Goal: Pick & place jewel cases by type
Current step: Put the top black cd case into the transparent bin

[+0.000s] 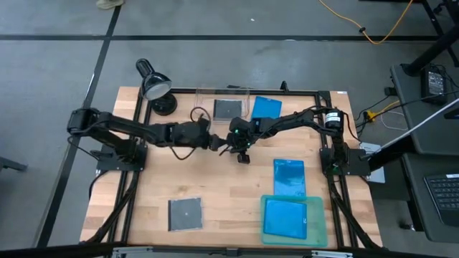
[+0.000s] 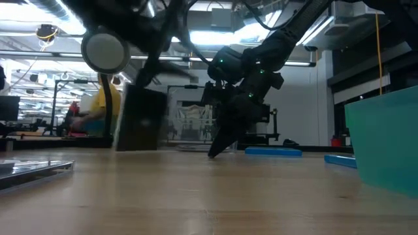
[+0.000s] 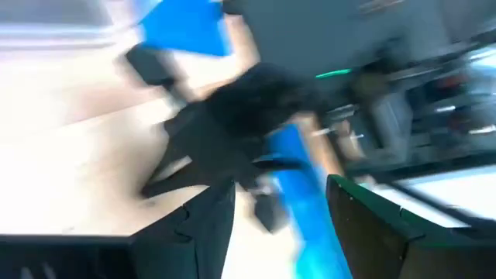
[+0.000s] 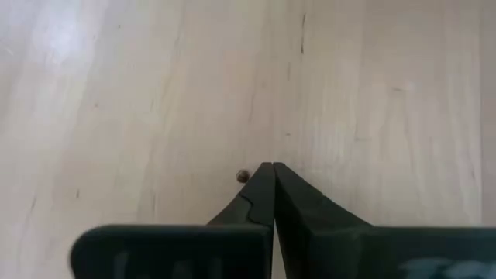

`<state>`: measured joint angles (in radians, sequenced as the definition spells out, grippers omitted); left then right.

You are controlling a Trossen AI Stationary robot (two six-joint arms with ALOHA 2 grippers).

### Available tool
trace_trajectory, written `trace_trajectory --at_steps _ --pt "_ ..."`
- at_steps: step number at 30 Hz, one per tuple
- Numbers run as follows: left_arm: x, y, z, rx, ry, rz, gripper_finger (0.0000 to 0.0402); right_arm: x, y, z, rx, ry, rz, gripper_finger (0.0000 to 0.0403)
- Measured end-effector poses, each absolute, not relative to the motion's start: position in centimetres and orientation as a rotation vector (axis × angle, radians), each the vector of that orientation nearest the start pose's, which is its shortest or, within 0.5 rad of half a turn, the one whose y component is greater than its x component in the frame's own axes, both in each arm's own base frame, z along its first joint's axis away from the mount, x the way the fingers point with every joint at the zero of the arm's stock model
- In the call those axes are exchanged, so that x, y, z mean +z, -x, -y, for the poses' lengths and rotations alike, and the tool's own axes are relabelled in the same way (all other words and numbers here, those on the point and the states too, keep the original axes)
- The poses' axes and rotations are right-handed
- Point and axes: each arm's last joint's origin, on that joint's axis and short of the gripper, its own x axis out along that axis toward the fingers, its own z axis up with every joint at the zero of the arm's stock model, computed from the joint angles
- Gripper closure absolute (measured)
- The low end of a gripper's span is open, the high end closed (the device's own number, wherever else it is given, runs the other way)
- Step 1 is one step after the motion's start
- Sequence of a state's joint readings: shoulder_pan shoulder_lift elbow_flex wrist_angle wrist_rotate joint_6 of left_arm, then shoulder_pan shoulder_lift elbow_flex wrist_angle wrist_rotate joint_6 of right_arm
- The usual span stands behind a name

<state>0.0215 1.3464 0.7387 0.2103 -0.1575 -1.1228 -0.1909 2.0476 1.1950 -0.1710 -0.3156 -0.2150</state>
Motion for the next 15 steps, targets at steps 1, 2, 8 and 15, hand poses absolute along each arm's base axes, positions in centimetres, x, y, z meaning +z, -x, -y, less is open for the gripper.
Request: trace_trajectory --at_steps 1,2,8,15 --pt "23.6 -28.9 -1.2 0.360 1.097 -0.233 0.0206 11.2 -39.2 6.6 0.213 -0.055 -0.972 0.0396" --pt "23.6 -29.0 -1.1 0.350 1.107 -0.234 0.0206 11.2 -39.2 6.6 0.210 -0.054 -0.973 0.0396" --pt "23.2 -29.4 -0.9 0.345 1.099 -0.216 0.0206 11.1 -39.1 6.6 0.218 -0.061 -0.982 0.0396" --pt "22.8 -28.9 -1.0 0.386 1.070 -0.275 0.0206 11.1 -39.1 6.6 0.220 -0.060 -0.981 0.0396"
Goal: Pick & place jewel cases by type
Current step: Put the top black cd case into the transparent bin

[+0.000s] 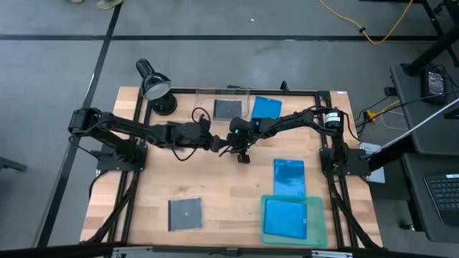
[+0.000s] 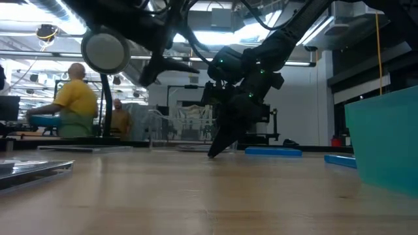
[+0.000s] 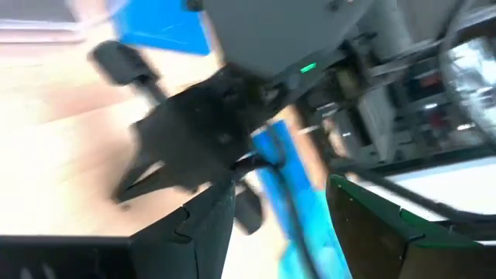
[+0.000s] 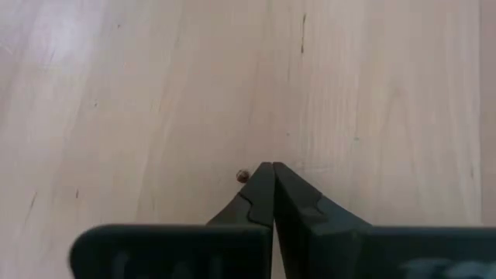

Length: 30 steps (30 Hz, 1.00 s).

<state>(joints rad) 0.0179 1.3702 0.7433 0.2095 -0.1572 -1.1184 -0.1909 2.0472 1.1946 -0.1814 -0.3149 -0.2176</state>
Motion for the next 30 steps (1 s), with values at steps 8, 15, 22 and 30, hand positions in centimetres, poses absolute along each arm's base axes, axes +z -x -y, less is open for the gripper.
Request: trace_trajectory --at_steps 8,15,22,30 --pt "19.1 -26.1 -0.5 0.724 0.964 -0.645 0.0247 11.1 -39.1 6.6 0.220 -0.062 -0.982 0.0396" --pt "17.7 -23.5 0.3 0.961 0.799 -0.807 0.0379 11.1 -39.0 6.6 0.221 -0.063 -0.983 0.0396" --pt "17.1 -20.7 1.1 1.166 0.720 -0.978 0.0400 11.1 -39.0 6.6 0.222 -0.063 -0.984 0.0396" --pt "16.8 -19.6 1.3 1.288 0.678 -1.005 0.0401 11.1 -39.0 6.7 0.236 -0.069 -0.979 0.0396"
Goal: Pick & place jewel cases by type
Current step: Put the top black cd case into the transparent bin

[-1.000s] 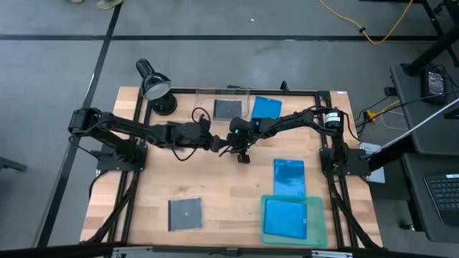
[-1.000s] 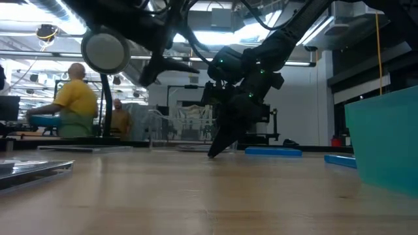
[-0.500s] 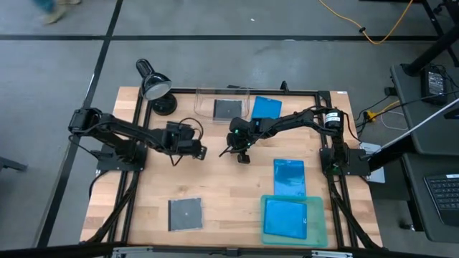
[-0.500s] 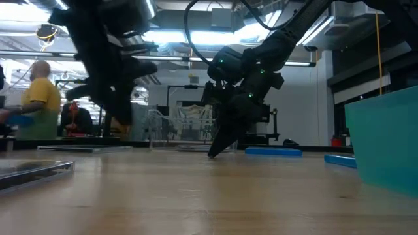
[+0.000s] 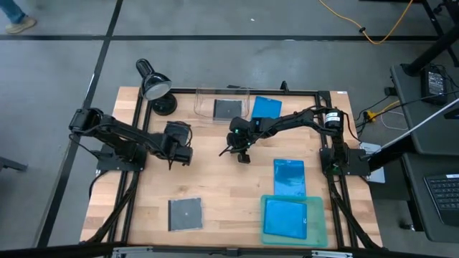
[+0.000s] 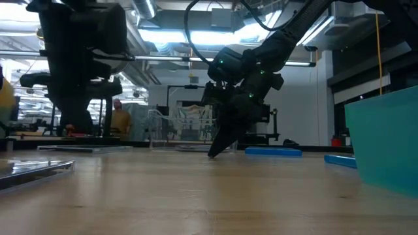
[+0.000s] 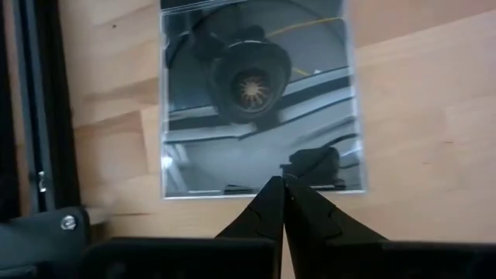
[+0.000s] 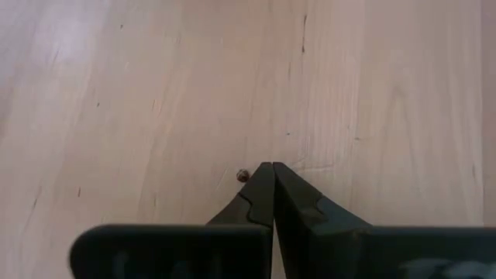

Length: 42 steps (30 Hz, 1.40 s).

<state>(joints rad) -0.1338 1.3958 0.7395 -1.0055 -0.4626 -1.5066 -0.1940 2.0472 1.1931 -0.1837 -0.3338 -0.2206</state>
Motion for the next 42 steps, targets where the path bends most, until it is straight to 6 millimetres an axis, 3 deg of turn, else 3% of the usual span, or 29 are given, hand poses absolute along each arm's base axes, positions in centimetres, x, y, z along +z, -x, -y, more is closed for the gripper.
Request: trace_trajectory --at_steps 11,14,16,20,22,26,29,35,42 --pt "13.1 -21.4 1.5 1.317 0.661 -1.141 0.0400 11.1 -39.0 6.7 0.241 -0.073 -0.980 0.0396" --pt "12.6 -22.6 2.0 1.249 0.713 -1.065 0.0400 11.1 -38.9 6.7 0.242 -0.075 -0.985 0.0396" --pt "12.6 -23.8 2.6 1.170 0.841 -0.993 0.0399 11.0 -38.9 6.7 0.243 -0.077 -0.991 0.0396" --pt "13.0 -24.7 3.0 1.086 0.944 -0.878 0.0400 11.0 -38.9 6.6 0.245 -0.079 -0.996 0.0396" --pt "14.1 -26.6 3.4 0.989 1.014 -0.766 0.0400 11.0 -38.9 6.6 0.246 -0.079 -0.995 0.0396" --pt "16.2 -27.7 3.2 0.968 0.901 -0.684 0.0400 11.0 -38.8 6.6 0.250 -0.080 -0.994 0.0396" --pt "19.1 -28.4 2.9 0.942 0.835 -0.613 0.0401 11.0 -38.8 6.6 0.257 -0.072 -0.993 0.0396" --pt "19.0 -26.2 1.5 1.119 0.734 -0.816 0.0401 11.0 -38.8 6.6 0.261 -0.066 -0.992 0.0396" --pt "16.7 -24.3 1.3 1.162 0.709 -0.949 0.0401 11.0 -38.8 6.6 0.261 -0.068 -0.993 0.0396"
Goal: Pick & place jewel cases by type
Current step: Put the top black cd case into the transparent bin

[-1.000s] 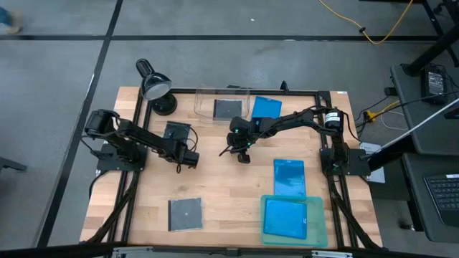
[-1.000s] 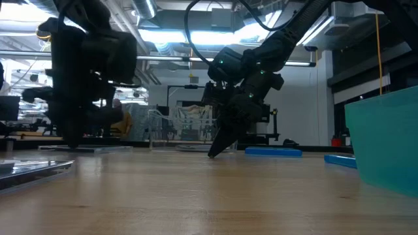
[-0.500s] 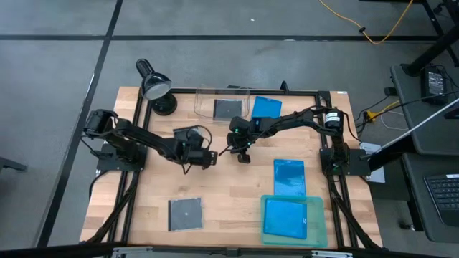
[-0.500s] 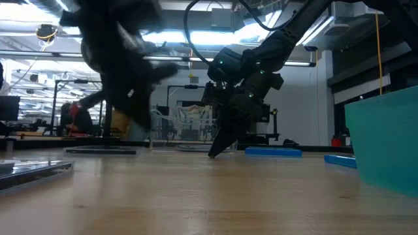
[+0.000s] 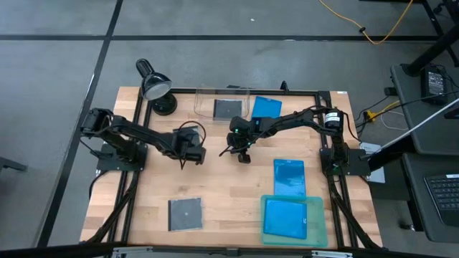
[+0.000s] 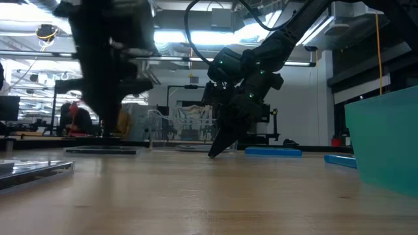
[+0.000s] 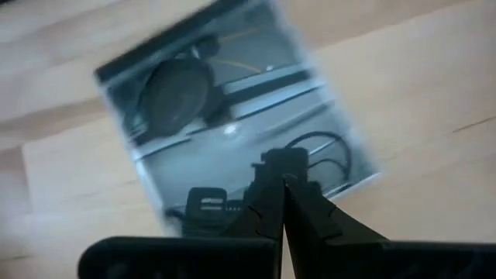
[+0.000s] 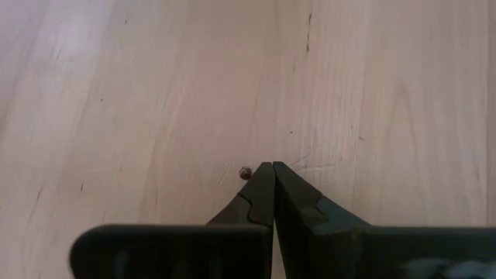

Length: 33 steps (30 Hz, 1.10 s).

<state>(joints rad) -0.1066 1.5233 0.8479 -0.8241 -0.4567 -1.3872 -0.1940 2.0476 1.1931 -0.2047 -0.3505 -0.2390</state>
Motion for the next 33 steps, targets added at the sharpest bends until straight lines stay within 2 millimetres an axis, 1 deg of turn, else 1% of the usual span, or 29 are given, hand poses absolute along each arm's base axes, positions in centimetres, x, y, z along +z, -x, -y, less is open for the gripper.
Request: trace_trajectory --at_steps 4,6,8,10,17,20,22,25,27,28,30,33 --pt "14.9 -23.0 1.3 1.199 0.760 -1.014 0.0400 11.0 -38.8 6.6 0.262 -0.069 -0.994 0.0396" --pt "14.0 -22.6 1.5 1.197 0.803 -1.015 0.0401 11.0 -38.8 6.6 0.263 -0.070 -0.995 0.0396" --pt "13.7 -22.4 1.6 1.193 0.831 -0.995 0.0400 11.0 -38.8 6.6 0.263 -0.070 -0.994 0.0396" --pt "13.6 -22.7 1.9 1.170 0.872 -0.952 0.0399 11.0 -38.8 6.6 0.264 -0.071 -0.994 0.0396" --pt "13.7 -25.4 2.9 0.997 1.095 -0.738 0.0400 11.0 -38.8 6.6 0.264 -0.068 -0.990 0.0396" --pt "14.2 -27.0 2.6 0.927 1.147 -0.556 0.0401 11.0 -38.9 6.6 0.264 -0.066 -0.985 0.0396" --pt "14.8 -27.8 2.2 0.899 1.137 -0.442 0.0400 11.1 -38.9 6.6 0.264 -0.066 -0.984 0.0396" --pt "15.7 -28.3 1.4 0.887 1.093 -0.339 0.0399 11.1 -38.9 6.6 0.264 -0.065 -0.984 0.0396" --pt "16.9 -28.3 0.9 0.882 1.056 -0.300 0.0401 11.0 -38.9 6.6 0.264 -0.067 -0.987 0.0396" --pt "17.3 -28.2 0.7 0.880 1.036 -0.293 0.0401 11.0 -38.8 6.6 0.264 -0.068 -0.989 0.0396" --pt "18.0 -27.4 0.1 0.909 1.000 -0.321 0.0400 11.0 -38.9 6.5 0.273 -0.089 -0.986 0.0396" --pt "18.2 -25.7 -0.8 1.005 0.948 -0.410 0.0399 11.0 -38.9 6.2 0.288 -0.105 -0.986 0.0396"
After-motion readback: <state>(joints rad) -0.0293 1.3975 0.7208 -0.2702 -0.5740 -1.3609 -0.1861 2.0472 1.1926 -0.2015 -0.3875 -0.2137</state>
